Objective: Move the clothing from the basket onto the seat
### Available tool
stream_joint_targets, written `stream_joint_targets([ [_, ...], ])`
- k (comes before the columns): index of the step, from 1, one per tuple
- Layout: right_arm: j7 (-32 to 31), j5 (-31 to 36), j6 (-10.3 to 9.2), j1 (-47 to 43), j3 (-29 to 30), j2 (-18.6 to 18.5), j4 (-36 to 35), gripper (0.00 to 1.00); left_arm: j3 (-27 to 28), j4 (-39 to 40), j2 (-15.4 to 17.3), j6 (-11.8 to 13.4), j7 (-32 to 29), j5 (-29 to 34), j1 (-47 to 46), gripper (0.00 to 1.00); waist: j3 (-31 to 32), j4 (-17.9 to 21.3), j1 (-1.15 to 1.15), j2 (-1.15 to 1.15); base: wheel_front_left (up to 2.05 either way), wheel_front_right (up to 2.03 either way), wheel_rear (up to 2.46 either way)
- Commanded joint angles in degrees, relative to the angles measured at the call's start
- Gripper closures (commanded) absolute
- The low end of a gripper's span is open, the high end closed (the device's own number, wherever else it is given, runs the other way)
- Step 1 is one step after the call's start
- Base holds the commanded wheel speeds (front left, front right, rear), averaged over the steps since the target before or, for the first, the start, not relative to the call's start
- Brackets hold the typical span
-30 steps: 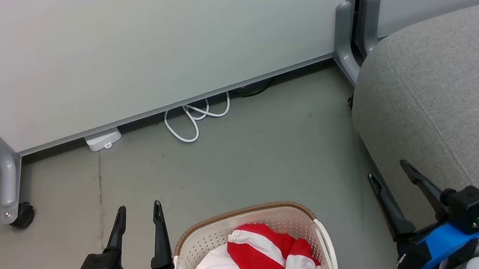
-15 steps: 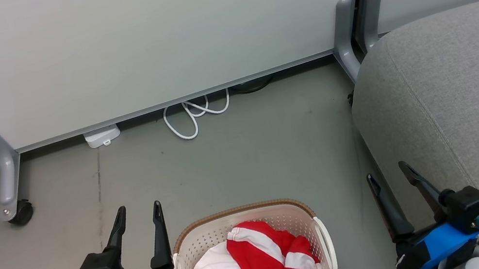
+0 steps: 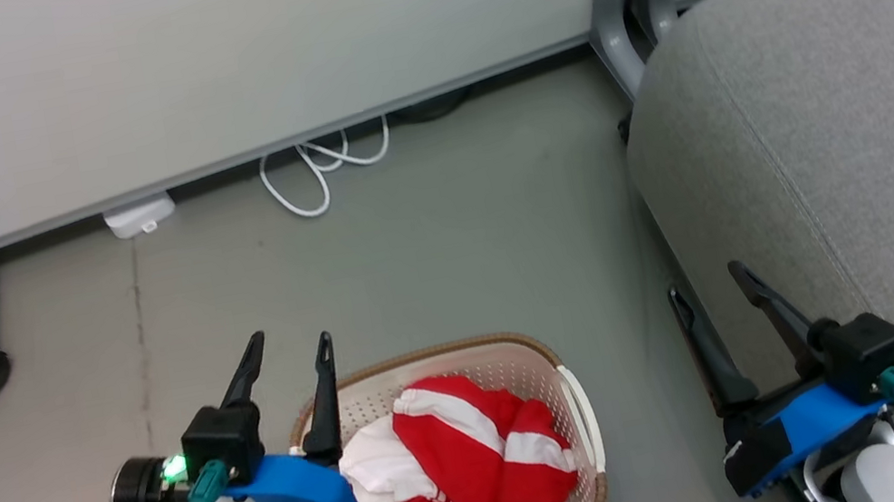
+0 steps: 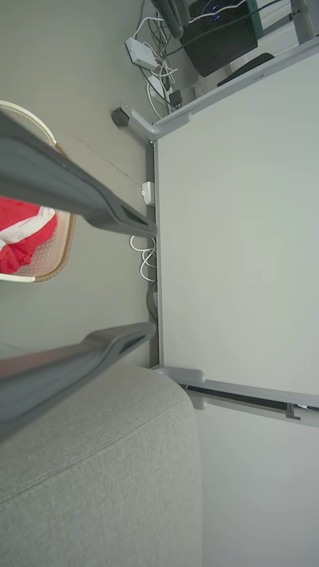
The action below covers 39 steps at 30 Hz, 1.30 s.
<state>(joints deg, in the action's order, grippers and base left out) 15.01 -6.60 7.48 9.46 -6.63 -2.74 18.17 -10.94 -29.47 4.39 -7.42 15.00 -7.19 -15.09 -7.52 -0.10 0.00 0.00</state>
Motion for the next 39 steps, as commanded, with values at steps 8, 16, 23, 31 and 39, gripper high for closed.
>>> stream_joint_targets([
  [8, 0.3, -0.6, 0.02, 4.7, 0.0, -0.2, -1.7, 0.0, -9.7, -7.2, 5.1, -0.1, 0.2, -0.9, -9.4, 0.0, -9.3, 4.6, 0.0, 0.0, 0.0, 0.0, 0.0],
  [16, 0.3, -1.5, 0.02, 8.0, -0.1, -0.2, -3.2, 0.0, -18.9, -15.5, 9.0, -0.1, 0.2, -2.6, -16.6, 0.0, -16.0, 7.5, 0.0, 0.0, 0.0, 0.0, 0.0],
  [23, 0.2, -1.9, 0.02, 10.9, -0.5, -0.2, -4.7, 0.0, -29.0, -25.9, 10.4, -0.1, -2.0, -3.6, -22.9, 0.0, -21.5, 9.0, 0.0, 0.0, 0.0, 0.0, 0.0],
  [31, 0.3, -2.2, 0.02, 14.2, -0.9, -0.2, -6.1, 0.0, -39.8, -32.9, 10.9, -0.1, -5.4, -5.8, -28.9, 0.0, -27.5, 10.3, 0.0, 0.0, 0.0, 0.0, 0.0],
  [39, 0.3, -2.6, 0.02, 16.6, -1.3, -0.2, -7.5, 0.0, -49.7, -36.9, 12.2, -0.1, -11.5, -8.7, -33.2, 0.0, -33.4, 12.0, 0.0, 0.0, 0.0, 0.0, 0.0],
])
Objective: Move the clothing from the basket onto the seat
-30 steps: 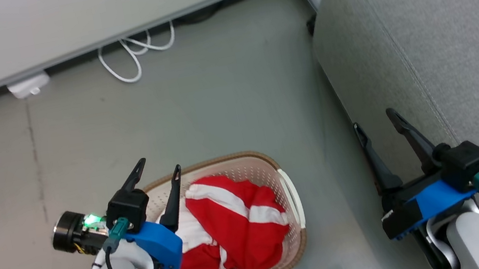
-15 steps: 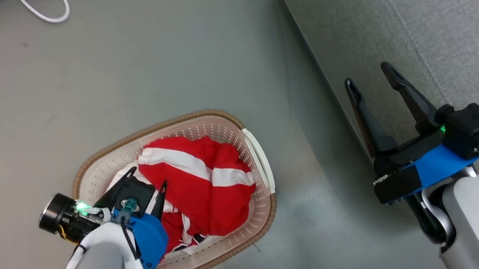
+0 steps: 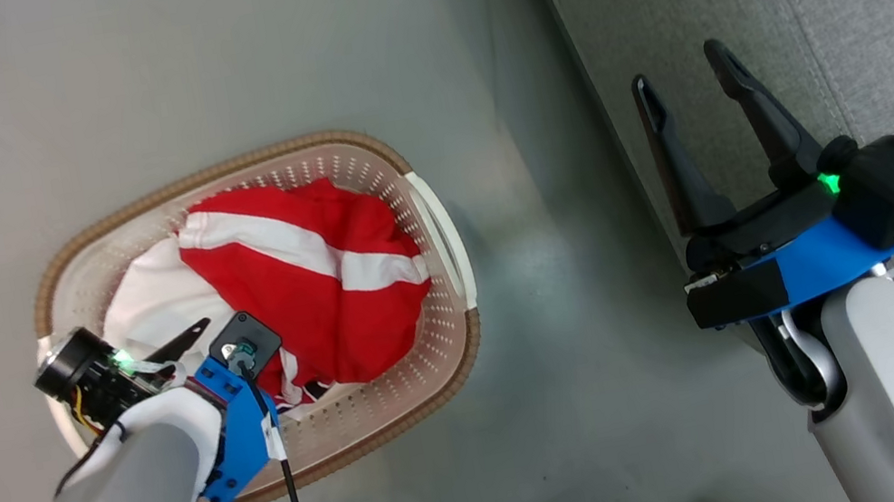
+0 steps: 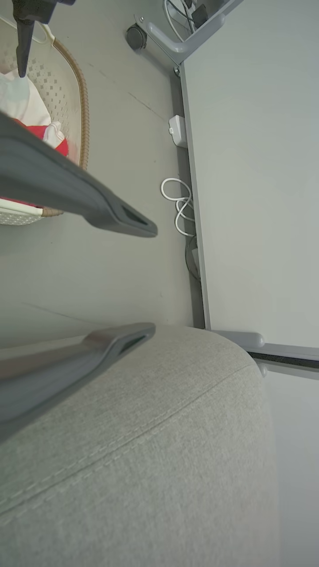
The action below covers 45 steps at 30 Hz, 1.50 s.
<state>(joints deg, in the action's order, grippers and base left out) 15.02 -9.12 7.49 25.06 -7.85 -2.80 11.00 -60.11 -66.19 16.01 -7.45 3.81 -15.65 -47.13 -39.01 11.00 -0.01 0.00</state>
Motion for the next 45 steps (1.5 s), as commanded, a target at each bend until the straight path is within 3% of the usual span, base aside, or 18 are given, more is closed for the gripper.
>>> stream_joint_targets([
  [1, 0.2, -0.1, 0.01, 1.3, -0.1, -0.1, -0.7, 0.0, -1.6, -0.5, 1.0, 0.0, -0.9, -0.6, -1.8, 0.0, -2.7, 1.2, 0.01, 0.0, 0.0, 0.0, 0.0],
  [14, 0.2, -1.2, 0.01, 3.5, -0.4, -0.1, -5.9, 0.0, -10.7, -2.8, 5.3, 0.0, -5.5, -5.1, -8.4, 0.0, -11.8, 4.7, 0.01, 0.0, 0.0, 0.0, 0.0],
  [28, 0.2, -2.0, 0.01, 3.9, -0.4, -0.1, -10.9, 0.0, -13.2, -4.4, 6.9, -0.1, -10.5, -2.7, -11.2, 0.0, -16.9, 6.7, 0.01, 0.0, 0.0, 0.0, 0.0],
  [29, 0.2, -2.0, 0.01, 4.0, -0.4, -0.1, -11.1, 0.0, -13.2, -4.5, 6.8, -0.1, -10.8, -2.8, -11.3, 0.2, -17.0, 6.8, 0.01, 0.0, 0.0, 0.0, 0.0],
  [30, 0.2, -2.0, 0.01, 4.0, -0.4, -0.1, -11.2, 0.0, -13.2, -4.5, 6.7, -0.1, -11.0, -2.7, -11.4, 0.73, -17.1, 6.8, 0.01, 0.0, 0.0, 0.0, 0.0],
  [31, 0.2, -2.1, 0.01, 4.1, -0.4, -0.1, -11.2, 0.0, -13.3, -4.5, 6.5, -0.1, -11.1, -2.6, -11.6, 1.0, -17.2, 6.9, 0.01, 0.0, 0.0, 0.0, 0.0],
  [45, 0.2, -0.3, 0.01, 3.9, 1.4, -0.1, -9.9, 0.0, -13.3, -4.2, 3.5, -0.1, -8.0, -6.8, -9.3, 1.0, -12.7, 4.1, 0.01, 0.0, 0.0, 0.0, 0.0],
])
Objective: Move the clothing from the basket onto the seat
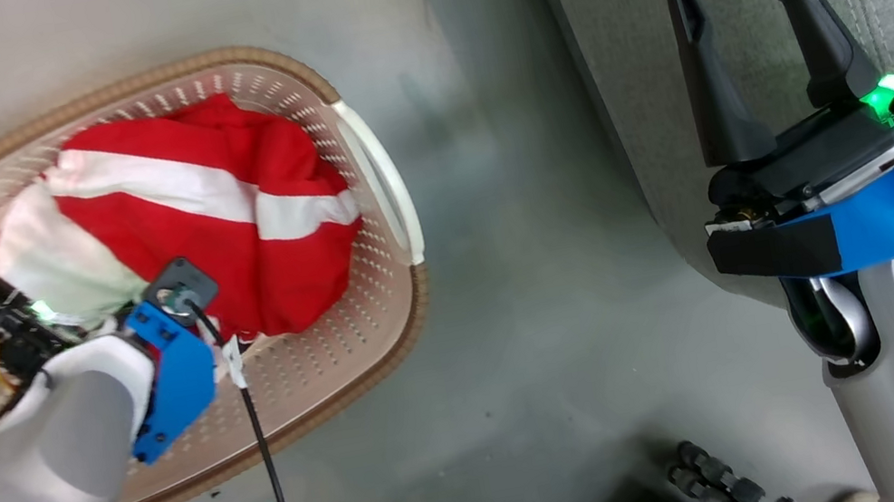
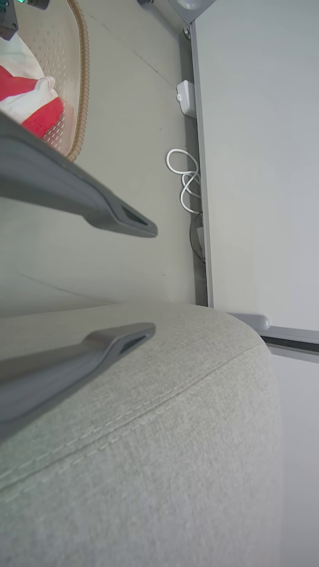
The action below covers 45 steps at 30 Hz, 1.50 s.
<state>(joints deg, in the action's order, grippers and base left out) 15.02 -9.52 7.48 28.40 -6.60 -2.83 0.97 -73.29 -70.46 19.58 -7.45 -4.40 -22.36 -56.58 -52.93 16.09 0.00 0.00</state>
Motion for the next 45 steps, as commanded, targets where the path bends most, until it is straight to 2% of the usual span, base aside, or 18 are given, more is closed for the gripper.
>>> stream_joint_targets([
  [1, 0.2, 0.5, 0.02, 0.5, 0.4, -0.1, 0.2, 0.0, -0.2, 0.3, -0.5, -0.1, 0.9, -0.5, 0.2, 1.0, 2.0, -1.5, 0.0, 0.0, 0.0, 0.0, 0.0],
  [12, 0.2, 3.8, 0.02, -2.3, 1.6, -0.1, 2.5, 0.0, 0.3, 1.0, -5.6, -0.1, 10.4, -6.0, 2.4, 1.0, 12.2, -7.9, 0.0, 0.0, 0.0, 0.0, 0.0],
  [22, 0.2, 5.8, 0.02, -6.5, 2.6, -0.1, 4.8, 0.0, 3.1, 0.4, -9.1, -0.1, 17.9, -11.4, 5.0, 1.0, 22.8, -12.7, 0.0, 0.0, 0.0, 0.0, 0.0],
  [30, 0.2, 6.2, 0.02, -9.9, 2.9, -0.1, 6.2, 0.0, 6.4, 3.0, -9.3, 0.2, 19.7, -14.2, 6.8, 1.0, 30.7, -14.8, 0.0, 0.0, 0.0, 0.0, 0.0],
  [45, 0.2, 5.1, 0.02, -17.4, 3.0, -0.1, 8.7, 0.0, 17.3, 17.2, -7.5, 2.7, 19.7, -13.4, 12.8, 1.0, 42.8, -15.7, 0.0, 0.0, 0.0, 0.0, 0.0],
])
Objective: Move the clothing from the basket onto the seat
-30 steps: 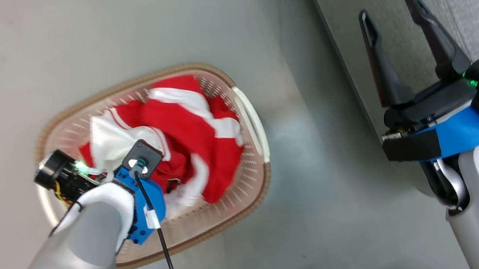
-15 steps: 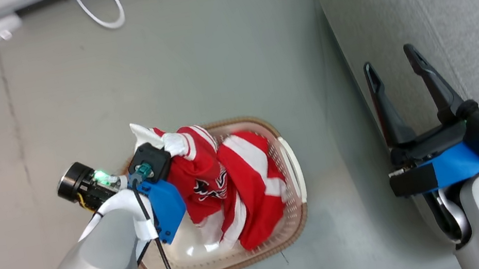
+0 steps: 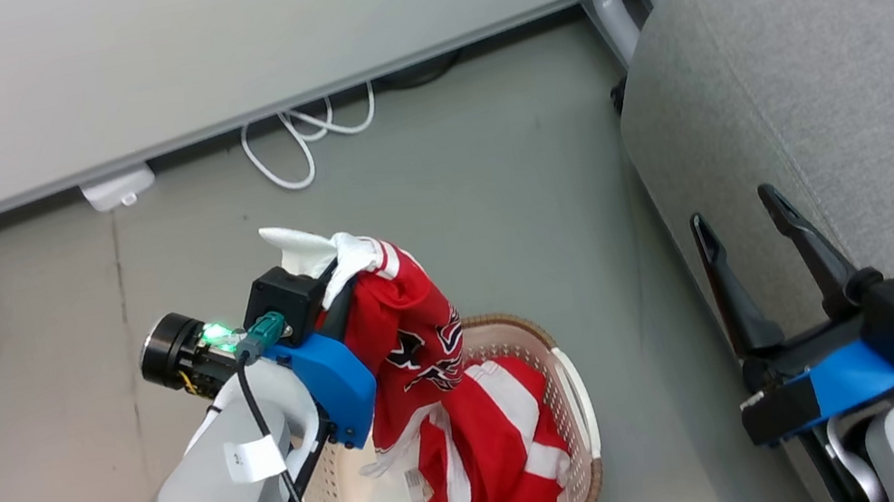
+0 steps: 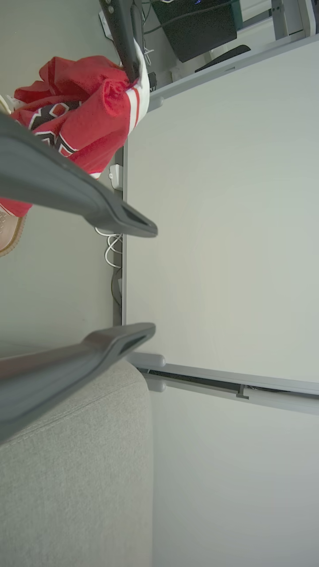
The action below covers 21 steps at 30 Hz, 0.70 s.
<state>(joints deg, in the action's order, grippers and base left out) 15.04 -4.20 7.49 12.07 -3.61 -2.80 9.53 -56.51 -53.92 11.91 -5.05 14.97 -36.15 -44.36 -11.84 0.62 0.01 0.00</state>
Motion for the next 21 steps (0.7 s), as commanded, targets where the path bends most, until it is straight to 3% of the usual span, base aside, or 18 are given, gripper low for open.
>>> stream_joint_targets([
  [1, 0.2, -0.2, 0.01, -1.6, 0.1, -0.2, 0.2, 0.0, 1.5, 1.7, 0.2, 0.5, 0.3, 0.5, 0.8, 1.0, 2.4, -0.2, -0.01, 0.0, 0.0, 0.0, 0.0],
  [11, 0.2, -1.0, 0.01, -5.8, 0.5, -0.2, 0.8, 0.0, 6.8, 9.9, 0.6, 0.9, 0.3, 3.3, 2.9, 1.0, 7.5, -0.7, -0.01, 0.0, 0.0, 0.0, 0.0],
  [21, 0.2, -2.0, 0.01, -8.7, 0.5, -0.2, 1.3, 0.0, 7.9, 16.8, 0.1, 1.0, 0.3, 4.4, 4.4, 1.0, 11.1, -1.2, -0.01, 0.0, 0.0, 0.0, 0.0],
])
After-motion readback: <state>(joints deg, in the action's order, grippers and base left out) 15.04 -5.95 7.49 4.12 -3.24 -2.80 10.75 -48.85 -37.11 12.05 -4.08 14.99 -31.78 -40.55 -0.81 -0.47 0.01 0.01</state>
